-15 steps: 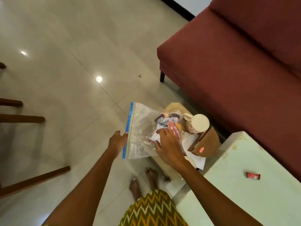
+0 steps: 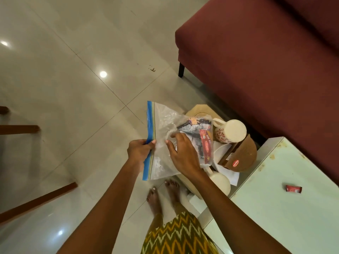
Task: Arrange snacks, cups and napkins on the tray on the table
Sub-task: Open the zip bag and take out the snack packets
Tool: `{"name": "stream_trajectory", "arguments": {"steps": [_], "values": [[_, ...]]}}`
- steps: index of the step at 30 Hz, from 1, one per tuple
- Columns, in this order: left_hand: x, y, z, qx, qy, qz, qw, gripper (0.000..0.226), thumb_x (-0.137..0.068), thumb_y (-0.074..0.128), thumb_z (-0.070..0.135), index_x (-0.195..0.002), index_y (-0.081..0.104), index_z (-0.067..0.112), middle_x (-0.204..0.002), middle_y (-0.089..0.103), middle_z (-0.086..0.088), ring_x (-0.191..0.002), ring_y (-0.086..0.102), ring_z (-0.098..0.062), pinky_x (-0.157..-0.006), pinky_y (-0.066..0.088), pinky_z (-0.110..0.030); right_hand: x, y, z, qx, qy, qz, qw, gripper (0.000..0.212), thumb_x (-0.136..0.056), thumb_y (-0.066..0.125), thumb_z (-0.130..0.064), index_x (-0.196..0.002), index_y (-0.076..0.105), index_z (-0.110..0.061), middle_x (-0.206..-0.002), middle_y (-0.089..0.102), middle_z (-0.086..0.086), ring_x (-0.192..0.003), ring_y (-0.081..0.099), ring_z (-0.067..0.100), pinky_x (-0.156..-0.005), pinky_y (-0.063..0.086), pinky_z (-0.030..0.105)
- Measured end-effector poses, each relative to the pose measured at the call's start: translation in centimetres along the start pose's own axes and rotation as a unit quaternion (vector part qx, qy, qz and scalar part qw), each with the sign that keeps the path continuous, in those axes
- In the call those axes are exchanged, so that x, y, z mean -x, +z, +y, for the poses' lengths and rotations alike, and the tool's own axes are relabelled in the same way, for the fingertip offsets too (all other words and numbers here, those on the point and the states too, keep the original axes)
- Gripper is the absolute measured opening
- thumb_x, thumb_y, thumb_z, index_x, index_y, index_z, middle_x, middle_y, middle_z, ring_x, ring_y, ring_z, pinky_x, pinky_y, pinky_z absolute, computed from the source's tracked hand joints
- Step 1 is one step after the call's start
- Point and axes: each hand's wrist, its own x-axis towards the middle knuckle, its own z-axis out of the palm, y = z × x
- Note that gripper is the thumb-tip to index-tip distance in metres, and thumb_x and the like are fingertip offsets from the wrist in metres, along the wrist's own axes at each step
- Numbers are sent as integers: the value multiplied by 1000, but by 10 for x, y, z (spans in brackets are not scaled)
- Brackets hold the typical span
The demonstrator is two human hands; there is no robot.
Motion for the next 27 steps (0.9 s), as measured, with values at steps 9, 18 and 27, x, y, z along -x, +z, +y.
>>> {"name": "stream_trajectory", "arguments": {"steps": [9, 18, 27], "values": [[70, 18, 45, 40, 84, -93, 991, 12, -78, 68, 11, -87, 70, 4, -68, 66, -2, -49, 62, -2, -48, 50, -11, 8, -36, -39, -90, 36, 83, 992, 38, -92, 48, -43, -113, 54, -13, -112, 63, 5, -105, 57, 18, -90, 49, 38], [129, 15, 71, 12, 164, -138, 977, 10, -80, 65, 8, -73, 69, 14, -67, 68, 0, -52, 65, -5, -47, 48, -13, 40, -82, -82, -166, 101, 174, 965, 31, -86, 60, -37, -105, 60, -12, -100, 66, 1, -87, 61, 14, -73, 49, 26], [219, -30, 89, -59, 354, -130, 924, 9, -69, 76, 26, -65, 68, 27, -59, 70, 13, -59, 67, -4, -53, 51, -15, 107, -131, -129, -318, 93, 163, 929, 23, -83, 57, -12, -63, 67, -15, -64, 64, 0, -63, 61, 14, -66, 56, 37]]}}
